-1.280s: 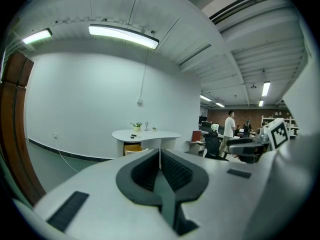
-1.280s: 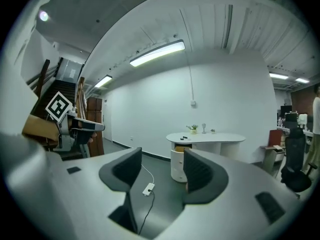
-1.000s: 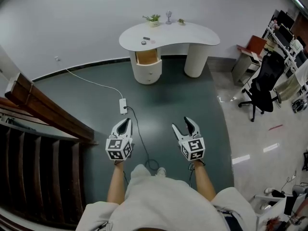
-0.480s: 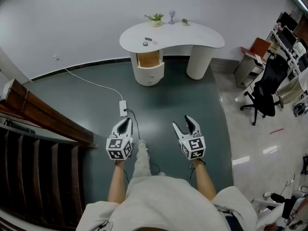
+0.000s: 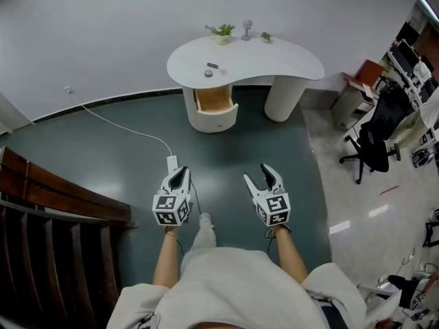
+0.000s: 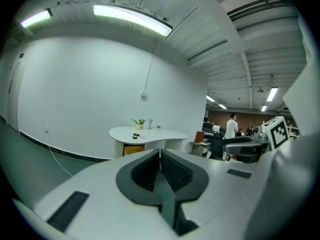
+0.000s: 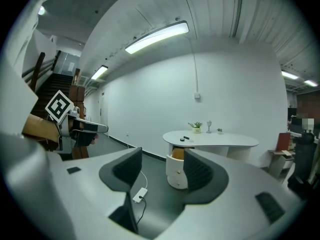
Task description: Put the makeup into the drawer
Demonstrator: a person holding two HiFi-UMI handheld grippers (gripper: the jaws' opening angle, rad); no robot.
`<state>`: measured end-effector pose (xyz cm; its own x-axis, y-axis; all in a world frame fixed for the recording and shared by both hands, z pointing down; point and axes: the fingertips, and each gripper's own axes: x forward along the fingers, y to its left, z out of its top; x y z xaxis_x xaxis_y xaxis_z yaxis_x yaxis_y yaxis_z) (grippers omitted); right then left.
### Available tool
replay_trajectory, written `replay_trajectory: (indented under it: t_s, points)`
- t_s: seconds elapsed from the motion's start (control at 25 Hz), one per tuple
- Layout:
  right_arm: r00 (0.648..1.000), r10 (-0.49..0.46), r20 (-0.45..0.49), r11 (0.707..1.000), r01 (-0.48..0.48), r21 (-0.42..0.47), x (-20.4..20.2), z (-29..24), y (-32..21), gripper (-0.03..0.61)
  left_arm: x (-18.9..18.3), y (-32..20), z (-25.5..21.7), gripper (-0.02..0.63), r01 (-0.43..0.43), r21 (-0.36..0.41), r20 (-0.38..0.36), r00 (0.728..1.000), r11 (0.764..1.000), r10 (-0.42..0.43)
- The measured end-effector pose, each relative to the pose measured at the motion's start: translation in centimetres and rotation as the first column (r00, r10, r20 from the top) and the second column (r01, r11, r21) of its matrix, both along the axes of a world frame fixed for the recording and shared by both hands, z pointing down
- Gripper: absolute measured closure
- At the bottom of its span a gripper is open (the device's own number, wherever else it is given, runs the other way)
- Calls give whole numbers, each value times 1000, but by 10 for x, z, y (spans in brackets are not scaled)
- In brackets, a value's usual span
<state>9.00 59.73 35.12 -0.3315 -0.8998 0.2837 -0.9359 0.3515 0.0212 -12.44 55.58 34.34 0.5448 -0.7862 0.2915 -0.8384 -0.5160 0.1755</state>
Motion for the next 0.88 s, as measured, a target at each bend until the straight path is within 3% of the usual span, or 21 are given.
replay_trajectory:
  t_s: [0.28,0.52,0.88]
  points:
    - [1000,23,-16,1000,-23,5,-29,-9,-110,337,-29,-112,-3,597,-22,-4,-15,1000,1000,22]
    - [999,41,-25,999,-41,-4,-51,-5,-175,337,-48,-184,0,597,-63,-13,-13,998,998,63]
    - [998,60,-31,997,-61,-37,-50,30,-233,339,-41,-248,32,597,-101,-37,-12,995,994,101]
